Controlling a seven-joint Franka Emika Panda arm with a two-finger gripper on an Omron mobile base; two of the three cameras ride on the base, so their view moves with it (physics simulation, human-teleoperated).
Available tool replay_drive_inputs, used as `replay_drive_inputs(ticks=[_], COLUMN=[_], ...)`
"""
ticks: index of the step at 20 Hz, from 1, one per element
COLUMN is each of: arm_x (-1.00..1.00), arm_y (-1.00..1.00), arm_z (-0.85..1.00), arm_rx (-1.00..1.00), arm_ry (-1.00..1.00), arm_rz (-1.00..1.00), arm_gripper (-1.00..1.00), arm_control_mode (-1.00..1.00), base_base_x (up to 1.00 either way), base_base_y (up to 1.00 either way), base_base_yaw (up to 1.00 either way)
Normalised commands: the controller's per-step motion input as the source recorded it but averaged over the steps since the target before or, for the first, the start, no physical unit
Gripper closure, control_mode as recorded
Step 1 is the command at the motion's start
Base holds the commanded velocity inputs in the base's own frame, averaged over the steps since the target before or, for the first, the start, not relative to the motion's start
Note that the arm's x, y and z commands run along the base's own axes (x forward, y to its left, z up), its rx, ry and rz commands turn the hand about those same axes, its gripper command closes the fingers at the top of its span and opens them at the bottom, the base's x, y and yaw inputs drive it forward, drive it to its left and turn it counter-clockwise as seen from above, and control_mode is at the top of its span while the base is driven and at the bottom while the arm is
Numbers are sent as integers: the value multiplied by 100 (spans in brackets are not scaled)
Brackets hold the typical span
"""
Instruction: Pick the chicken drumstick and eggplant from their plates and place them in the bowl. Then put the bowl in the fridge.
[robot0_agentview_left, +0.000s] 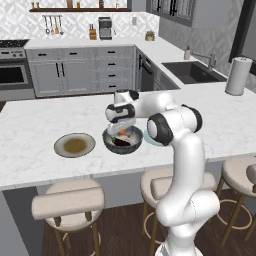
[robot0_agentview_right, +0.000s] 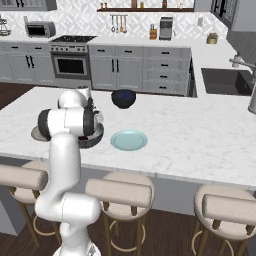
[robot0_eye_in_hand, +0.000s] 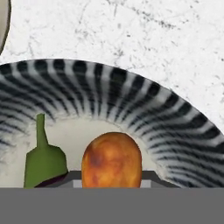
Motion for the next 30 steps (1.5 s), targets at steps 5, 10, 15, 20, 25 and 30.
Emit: replay_drive_inputs(ticks=[5,10,15,20,25,30], arm_x=[0,0,-21,-39,-90,-100], arm_y=[0,-4,-9,0,5,10], arm_z=[-29,-38,-9,25,37,11], arm_rx=[-5,-6,-1,0,0,0], arm_ry=[2,7,1,0,0,0], arm_rz=[0,0,0,0,0,0], arm_gripper=[-100,-100,-100,-100,-100,-100], arm_control_mode=[-100,-100,-100,-100,-100,-100], base_base_x=[0,0,0,0,0,0], base_base_y=[0,0,0,0,0,0], base_base_yaw=[0,0,0,0,0,0])
